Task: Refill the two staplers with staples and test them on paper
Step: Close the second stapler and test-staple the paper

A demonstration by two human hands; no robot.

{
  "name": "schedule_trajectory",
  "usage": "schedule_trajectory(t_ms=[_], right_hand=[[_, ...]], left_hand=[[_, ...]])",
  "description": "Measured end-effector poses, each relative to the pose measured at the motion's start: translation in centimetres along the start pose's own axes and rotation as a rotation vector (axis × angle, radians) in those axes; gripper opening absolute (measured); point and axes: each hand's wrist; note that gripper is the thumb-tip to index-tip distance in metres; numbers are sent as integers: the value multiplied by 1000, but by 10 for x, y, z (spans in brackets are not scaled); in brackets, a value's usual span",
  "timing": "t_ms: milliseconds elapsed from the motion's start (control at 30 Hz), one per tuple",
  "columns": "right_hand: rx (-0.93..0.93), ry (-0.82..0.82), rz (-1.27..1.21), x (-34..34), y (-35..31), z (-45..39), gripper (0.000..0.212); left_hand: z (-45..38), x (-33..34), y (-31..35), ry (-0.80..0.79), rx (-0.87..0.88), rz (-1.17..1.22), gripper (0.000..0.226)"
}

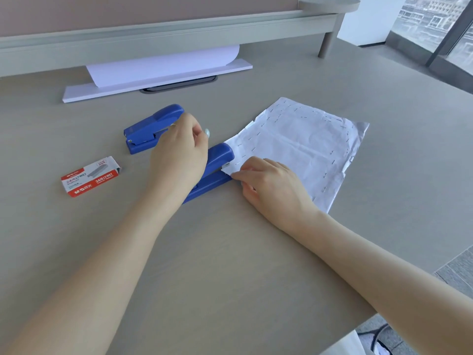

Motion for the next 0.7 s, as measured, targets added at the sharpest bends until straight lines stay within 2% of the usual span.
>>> schedule_trajectory(t_ms=[133, 300, 400, 467, 600, 700], right_hand=[[51, 29, -92, -7, -1, 1, 19], [433, 149, -351, -29, 13, -26, 22], [634, 30, -646, -24, 24, -71, 24], [639, -106, -711, -10, 21, -95, 25], [519, -408, -420, 15, 14, -101, 37], [472, -433, -366, 21, 18, -96, 41]], left_hand=[[0, 6, -7, 15, -2, -63, 21], [-8, 4, -6, 17, 9, -73, 18], [-12, 2, 1, -17, 18, -156, 16], [-12, 2, 3, -63, 11, -228, 14], [-9, 7, -4, -112, -24, -259, 12], [-11, 12, -4, -151, -9, -325, 10]])
Point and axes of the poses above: each hand's wrist, its own z-axis away from the middle knuckle, its own x-axis out of the palm, y = z × x, and after that the axes turned 9 degrees about -x, right-handed
